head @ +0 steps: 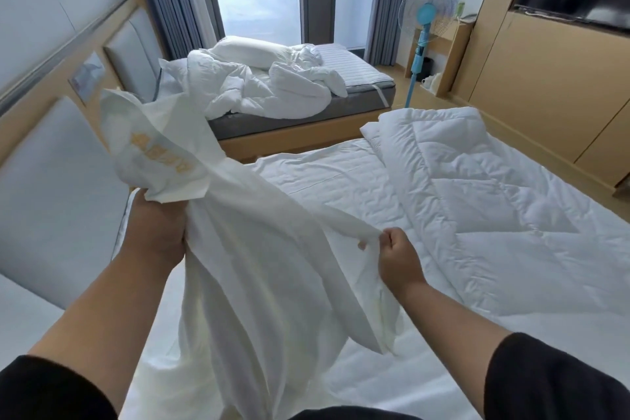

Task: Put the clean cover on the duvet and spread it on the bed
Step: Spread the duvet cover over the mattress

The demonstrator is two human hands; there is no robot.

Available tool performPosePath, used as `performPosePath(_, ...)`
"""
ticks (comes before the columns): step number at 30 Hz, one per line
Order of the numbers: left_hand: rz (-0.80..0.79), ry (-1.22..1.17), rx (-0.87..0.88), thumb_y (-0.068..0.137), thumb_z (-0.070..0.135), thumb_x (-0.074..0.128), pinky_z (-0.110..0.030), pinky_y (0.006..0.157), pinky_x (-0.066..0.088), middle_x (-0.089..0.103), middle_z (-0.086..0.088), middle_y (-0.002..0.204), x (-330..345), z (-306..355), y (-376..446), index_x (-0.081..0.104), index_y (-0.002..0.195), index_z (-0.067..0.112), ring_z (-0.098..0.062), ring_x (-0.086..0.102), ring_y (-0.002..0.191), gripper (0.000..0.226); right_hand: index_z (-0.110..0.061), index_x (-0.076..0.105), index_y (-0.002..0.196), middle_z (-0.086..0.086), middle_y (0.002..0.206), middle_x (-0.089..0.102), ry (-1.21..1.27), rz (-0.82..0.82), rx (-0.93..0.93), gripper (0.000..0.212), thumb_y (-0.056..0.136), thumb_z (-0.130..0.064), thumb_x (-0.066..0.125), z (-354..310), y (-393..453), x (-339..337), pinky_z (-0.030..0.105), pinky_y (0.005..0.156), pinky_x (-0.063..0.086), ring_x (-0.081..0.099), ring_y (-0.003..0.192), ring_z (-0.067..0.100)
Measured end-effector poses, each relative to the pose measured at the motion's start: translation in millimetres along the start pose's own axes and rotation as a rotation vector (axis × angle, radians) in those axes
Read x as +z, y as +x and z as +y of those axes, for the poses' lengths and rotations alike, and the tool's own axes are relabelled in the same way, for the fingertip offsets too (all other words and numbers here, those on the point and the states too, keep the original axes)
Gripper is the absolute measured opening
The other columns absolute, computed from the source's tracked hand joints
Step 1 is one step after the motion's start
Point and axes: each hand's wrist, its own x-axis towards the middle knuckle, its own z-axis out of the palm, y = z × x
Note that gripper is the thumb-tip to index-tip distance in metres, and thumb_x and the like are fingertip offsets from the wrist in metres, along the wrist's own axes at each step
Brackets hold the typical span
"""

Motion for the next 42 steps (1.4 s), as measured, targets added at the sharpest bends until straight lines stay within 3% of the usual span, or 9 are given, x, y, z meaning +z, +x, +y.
performPosePath(5,-0.174,0.044,-0.017,0.076,0.032,0.068,-0.051,0.101,0.05,0.069,-0.003,0.112,-11.7,-21.3,4.0,0.068,0.103,0.029,-0.031,0.064,0.112,0.027,-0.019,0.065,0.088,-0.005,0.079,0.069,0.191,-0.21,-0.048,0.021,0.103,-0.019,0.05,-48.5,20.0,-33.5,0.025,0.064,0.048,0.061,0.07,0.011)
performPosePath(8,-0.313,-0.005,0.049,0.074,0.027,0.074,-0.038,0.093,0.055,0.074,0.008,0.107,-2.2,-26.9,-3.9,0.075,0.104,0.031,-0.019,0.067,0.107,0.031,-0.026,0.06,0.078,-0.017,0.066,0.061,0.129,-0.402,-0.126,0.02,0.098,-0.03,0.062,-74.3,17.0,-36.6,0.017,0.056,0.044,0.054,0.062,0.001)
performPosePath(13,-0.417,0.0,0.195,0.082,0.005,0.07,-0.014,0.075,0.056,0.075,0.022,0.09,14.6,-19.1,-12.1,0.077,0.091,0.048,0.005,0.069,0.086,0.045,-0.035,0.057,0.097,-0.007,0.092,0.061,-0.124,-0.614,-0.227,0.037,0.074,-0.04,0.085,-94.8,7.5,-30.0,0.023,0.07,0.046,0.055,0.078,0.004)
performPosePath(20,-0.634,0.279,0.142,0.082,-0.007,0.067,-0.028,0.077,0.054,0.072,0.004,0.076,33.2,-30.8,-39.6,0.069,0.086,0.03,0.008,0.068,0.078,0.037,-0.027,0.068,0.075,-0.015,0.075,0.065,0.114,-0.54,-0.215,0.022,0.084,-0.009,0.075,-113.1,-12.3,-14.8,0.032,0.071,0.044,0.057,0.072,0.006)
performPosePath(23,-0.826,0.389,0.071,0.072,0.016,0.066,-0.035,0.081,0.056,0.073,0.006,0.08,50.4,-39.5,-57.8,0.072,0.079,0.03,-0.007,0.067,0.082,0.017,-0.036,0.066,0.115,-0.012,0.119,0.071,0.336,-0.591,-0.282,0.046,0.084,-0.004,0.078,-138.5,-23.2,-1.5,0.034,0.095,0.054,0.066,0.113,0.01)
performPosePath(28,-0.714,0.202,0.062,0.08,0.005,0.069,-0.017,0.074,0.053,0.075,0.017,0.079,48.1,-43.1,-51.9,0.068,0.089,0.027,0.002,0.068,0.079,0.024,-0.022,0.064,0.131,-0.006,0.118,0.072,0.482,-0.628,-0.357,0.05,0.086,-0.003,0.074,-141.1,-12.7,-2.4,0.041,0.096,0.056,0.067,0.114,0.017)
performPosePath(33,-0.65,-0.113,-0.045,0.028,0.066,0.094,-0.015,0.065,0.056,0.075,0.014,0.073,27.6,-29.3,-39.8,0.081,0.07,0.034,0.001,0.07,0.07,0.054,-0.02,0.059,0.109,-0.001,0.093,0.064,0.105,-0.639,-0.11,0.031,0.086,-0.02,0.081,-51.4,-16.9,-1.6,0.033,0.084,0.052,0.061,0.082,0.009)
performPosePath(38,-0.582,0.291,0.099,0.081,0.014,0.064,-0.02,0.072,0.051,0.075,0.013,0.082,38.7,-36.1,-41.9,0.076,0.081,0.032,0.005,0.068,0.079,0.021,-0.019,0.057,0.072,-0.001,0.066,0.058,0.199,-0.391,-0.158,0.036,0.083,-0.05,0.07,-39.5,-51.0,17.1,0.032,0.068,0.047,0.055,0.063,0.008)
performPosePath(42,-0.58,0.456,0.027,0.076,0.036,0.059,-0.017,0.075,0.055,0.074,0.022,0.085,50.4,-47.4,-52.8,0.074,0.083,0.045,0.005,0.069,0.084,0.019,-0.034,0.063,0.108,0.003,0.098,0.069,0.338,-0.59,-0.224,0.037,0.078,-0.054,0.073,-83.2,-59.7,25.1,0.029,0.081,0.055,0.067,0.09,0.008)
